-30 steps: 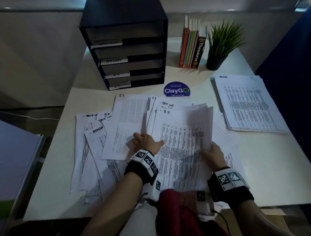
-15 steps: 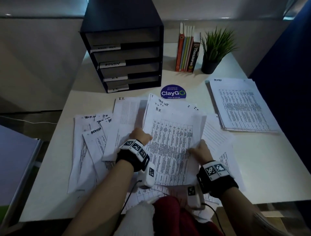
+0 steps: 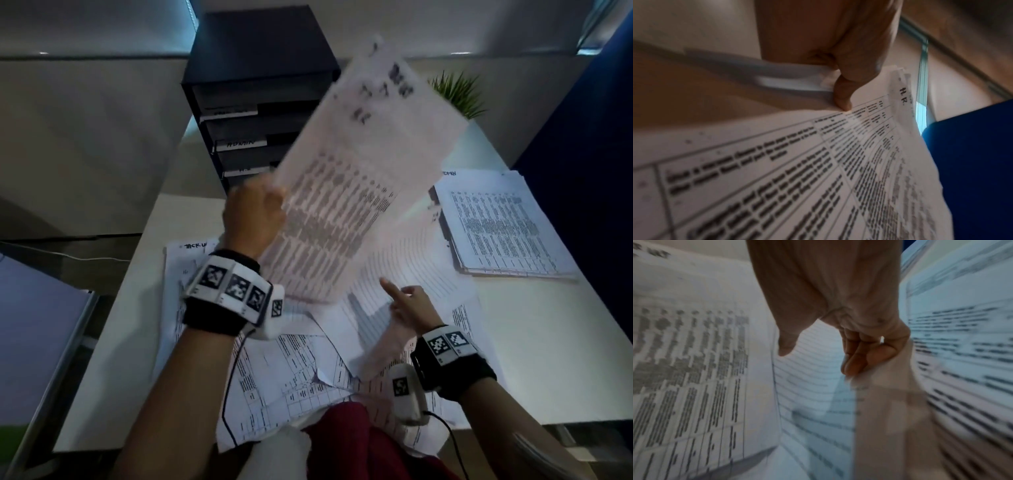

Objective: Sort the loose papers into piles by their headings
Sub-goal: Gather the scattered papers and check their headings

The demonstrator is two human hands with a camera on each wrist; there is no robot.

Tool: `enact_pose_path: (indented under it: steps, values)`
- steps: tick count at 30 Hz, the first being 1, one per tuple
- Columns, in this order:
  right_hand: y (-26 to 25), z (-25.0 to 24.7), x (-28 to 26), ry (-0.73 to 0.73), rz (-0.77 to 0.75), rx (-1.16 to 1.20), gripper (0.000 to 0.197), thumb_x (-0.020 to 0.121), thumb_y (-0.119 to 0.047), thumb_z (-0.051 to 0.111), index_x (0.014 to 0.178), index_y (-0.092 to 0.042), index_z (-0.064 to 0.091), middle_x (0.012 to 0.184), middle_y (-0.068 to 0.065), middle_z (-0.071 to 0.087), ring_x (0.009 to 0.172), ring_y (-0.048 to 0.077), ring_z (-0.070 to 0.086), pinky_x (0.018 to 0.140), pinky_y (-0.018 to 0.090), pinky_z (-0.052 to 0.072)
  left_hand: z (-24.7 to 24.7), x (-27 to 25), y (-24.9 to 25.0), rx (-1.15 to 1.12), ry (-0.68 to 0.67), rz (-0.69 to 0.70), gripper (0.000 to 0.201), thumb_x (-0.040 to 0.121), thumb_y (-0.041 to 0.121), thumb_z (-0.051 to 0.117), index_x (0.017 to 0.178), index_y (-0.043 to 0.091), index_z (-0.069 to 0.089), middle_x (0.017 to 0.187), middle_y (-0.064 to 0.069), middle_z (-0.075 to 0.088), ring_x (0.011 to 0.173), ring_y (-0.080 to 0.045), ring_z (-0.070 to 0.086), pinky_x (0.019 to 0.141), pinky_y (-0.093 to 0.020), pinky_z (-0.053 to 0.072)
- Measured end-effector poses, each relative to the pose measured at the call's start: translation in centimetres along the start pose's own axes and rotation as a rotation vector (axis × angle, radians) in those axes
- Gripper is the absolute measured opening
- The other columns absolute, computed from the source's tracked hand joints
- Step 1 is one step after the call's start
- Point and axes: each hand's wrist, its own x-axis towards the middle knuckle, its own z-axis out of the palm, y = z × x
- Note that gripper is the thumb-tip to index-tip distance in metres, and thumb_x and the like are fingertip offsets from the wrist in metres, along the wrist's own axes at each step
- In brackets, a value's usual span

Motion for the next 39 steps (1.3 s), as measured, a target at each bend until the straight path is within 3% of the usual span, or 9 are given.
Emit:
enact_pose_path:
  steps: [4, 9, 15, 21, 26, 29, 34, 36, 39]
  values:
    - [-6.5, -1.0, -2.2, -0.173, -0.204, 0.221, 0.088, 0.071, -0.045, 0.067, 0.141, -0.011, 0.025, 0.139, 0.007, 0.041, 0.120, 0.023, 0.046, 0.089, 0.038, 0.041, -3.1, 1.9, 1.3, -0.186, 0.102, 0.065, 0.016, 0.089, 0.008, 0.056, 0.084, -0.006, 0.062, 0.074, -0.009, 0.054, 0.063, -0.010, 0.049, 0.051, -0.018, 0.031]
    - [-15.5, -3.5, -5.3, -0.007, -0.662, 0.613, 0.060, 0.072, -0.002, 0.065, 0.125, 0.012, 0.041, 0.118, 0.019, 0.058, 0.108, 0.026, 0.059, 0.088, 0.031, 0.051, -3.7, 2.8, 2.7, -0.631, 0.089, -0.028, 0.022, 0.086, 0.007, 0.061, 0.108, 0.008, 0.062, 0.098, 0.006, 0.064, 0.075, 0.005, 0.062, 0.076, -0.012, 0.048]
    - [-16.1, -4.4, -6.6, 0.072, -0.804, 0.669, 0.051, 0.075, -0.009, 0.065, 0.119, -0.002, 0.041, 0.114, 0.011, 0.058, 0.110, 0.028, 0.056, 0.095, 0.040, 0.049, -1.9, 1.5, 1.9, -0.838, 0.026, -0.125, 0.024, 0.086, 0.002, 0.059, 0.109, 0.007, 0.057, 0.099, 0.005, 0.064, 0.084, 0.006, 0.063, 0.084, -0.017, 0.050]
    - [-10.5, -1.9, -4.5, 0.101, -0.685, 0.593, 0.042, 0.072, -0.010, 0.060, 0.108, -0.017, 0.040, 0.107, 0.000, 0.054, 0.097, 0.005, 0.055, 0.083, 0.017, 0.048, 1.6, -0.9, 0.6, -0.801, -0.086, -0.246, 0.016, 0.082, -0.009, 0.057, 0.084, -0.025, 0.054, 0.043, 0.010, 0.052, 0.051, 0.011, 0.056, 0.056, -0.004, 0.042]
    - [-7.5, -0.9, -1.9, 0.157, -0.635, 0.452, 0.029, 0.080, 0.001, 0.046, 0.108, 0.003, 0.039, 0.109, 0.024, 0.052, 0.091, 0.013, 0.051, 0.079, 0.019, 0.046, 4.0, -2.1, -0.7, -0.832, -0.164, -0.388, 0.033, 0.081, 0.004, 0.063, 0.113, 0.005, 0.057, 0.097, 0.006, 0.066, 0.084, 0.001, 0.062, 0.076, -0.012, 0.049]
    - [-6.8, -1.3, -1.3, 0.146, -0.584, 0.419, 0.020, 0.091, 0.007, 0.042, 0.109, 0.000, 0.040, 0.108, 0.015, 0.054, 0.096, 0.018, 0.053, 0.082, 0.029, 0.047, 4.4, -2.0, -0.2, -0.820, -0.148, -0.410, 0.025, 0.087, 0.006, 0.057, 0.111, -0.001, 0.056, 0.097, 0.000, 0.064, 0.082, -0.002, 0.063, 0.075, -0.016, 0.050]
    - [-6.0, -4.0, -1.2, 0.173, -0.552, 0.363, 0.023, 0.093, -0.009, 0.051, 0.114, -0.006, 0.042, 0.103, 0.001, 0.055, 0.089, 0.007, 0.056, 0.076, 0.017, 0.049, 5.5, 0.6, 2.7, -0.926, -0.156, -0.402, 0.027, 0.090, 0.005, 0.052, 0.117, 0.002, 0.053, 0.094, 0.004, 0.062, 0.086, -0.004, 0.062, 0.081, -0.019, 0.049]
    - [-5.4, -6.3, -0.8, 0.232, -0.564, 0.285, 0.011, 0.091, -0.010, 0.056, 0.101, -0.007, 0.051, 0.095, 0.005, 0.060, 0.086, 0.009, 0.057, 0.076, 0.024, 0.050, 6.6, 1.8, 4.2, -0.994, -0.174, -0.431, 0.028, 0.092, 0.006, 0.049, 0.119, -0.001, 0.052, 0.089, 0.005, 0.061, 0.077, 0.000, 0.062, 0.074, -0.016, 0.049]
    - [-5.0, -10.4, -0.5, 0.306, -0.581, 0.202, 0.023, 0.085, -0.018, 0.061, 0.069, -0.009, 0.046, 0.066, 0.004, 0.051, 0.059, 0.002, 0.048, 0.055, 0.018, 0.043, 9.0, 3.5, 6.6, -1.057, -0.242, -0.485, 0.017, 0.095, 0.011, 0.046, 0.107, 0.010, 0.058, 0.104, -0.002, 0.065, 0.096, -0.010, 0.062, 0.091, -0.029, 0.048]
